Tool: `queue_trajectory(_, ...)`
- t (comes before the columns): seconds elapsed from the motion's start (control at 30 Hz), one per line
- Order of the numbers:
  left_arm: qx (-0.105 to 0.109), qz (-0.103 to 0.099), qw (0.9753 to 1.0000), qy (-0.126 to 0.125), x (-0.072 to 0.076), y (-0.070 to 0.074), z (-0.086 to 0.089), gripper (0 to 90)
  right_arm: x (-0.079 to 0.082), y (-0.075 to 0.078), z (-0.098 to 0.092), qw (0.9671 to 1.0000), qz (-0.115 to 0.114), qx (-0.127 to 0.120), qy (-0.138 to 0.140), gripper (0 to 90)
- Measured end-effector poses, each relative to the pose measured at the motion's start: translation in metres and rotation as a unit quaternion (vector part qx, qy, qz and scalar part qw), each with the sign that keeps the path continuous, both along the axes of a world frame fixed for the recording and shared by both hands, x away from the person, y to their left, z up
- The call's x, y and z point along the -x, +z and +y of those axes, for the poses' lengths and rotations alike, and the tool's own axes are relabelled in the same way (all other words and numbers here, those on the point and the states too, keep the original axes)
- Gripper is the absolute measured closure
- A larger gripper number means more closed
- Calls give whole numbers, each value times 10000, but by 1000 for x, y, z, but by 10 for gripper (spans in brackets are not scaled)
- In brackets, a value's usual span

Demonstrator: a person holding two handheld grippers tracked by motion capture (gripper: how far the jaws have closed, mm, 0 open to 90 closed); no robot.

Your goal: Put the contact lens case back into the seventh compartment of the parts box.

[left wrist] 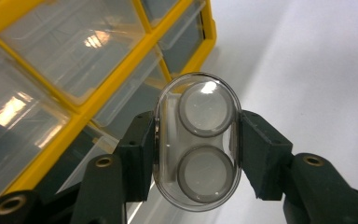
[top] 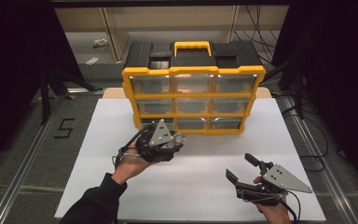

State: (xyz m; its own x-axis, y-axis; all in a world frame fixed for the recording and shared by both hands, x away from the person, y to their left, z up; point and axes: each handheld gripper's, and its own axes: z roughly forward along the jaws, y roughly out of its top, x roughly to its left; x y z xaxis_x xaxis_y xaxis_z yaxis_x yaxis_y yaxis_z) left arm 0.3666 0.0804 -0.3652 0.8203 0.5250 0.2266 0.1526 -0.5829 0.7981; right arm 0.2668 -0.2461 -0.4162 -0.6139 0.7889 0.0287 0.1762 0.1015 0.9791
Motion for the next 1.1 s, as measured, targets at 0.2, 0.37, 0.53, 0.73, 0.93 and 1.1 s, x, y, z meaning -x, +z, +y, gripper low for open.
queue_trajectory(0.2,115,-105,9997,210,-3,5,9,494,0,0,0,10000,-8,-12,4,185)
queue_trajectory(0.37,159,-117,9992,349,-6,6,15,494,0,0,0,10000,4,-5,2,185)
queue_trajectory(0.53,160,-93,9986,488,-12,5,20,494,-1,0,-1,10000,-4,-19,-6,185)
queue_trajectory(0.73,202,100,9972,714,-24,2,27,494,0,0,0,10000,-25,19,-4,185)
queue_trajectory(0.93,171,207,9958,878,-35,-2,29,494,0,-1,1,10000,-7,28,-14,185)
queue_trajectory(1.1,169,357,9941,1008,-48,-4,33,494,-1,-1,0,10000,17,19,-42,185)
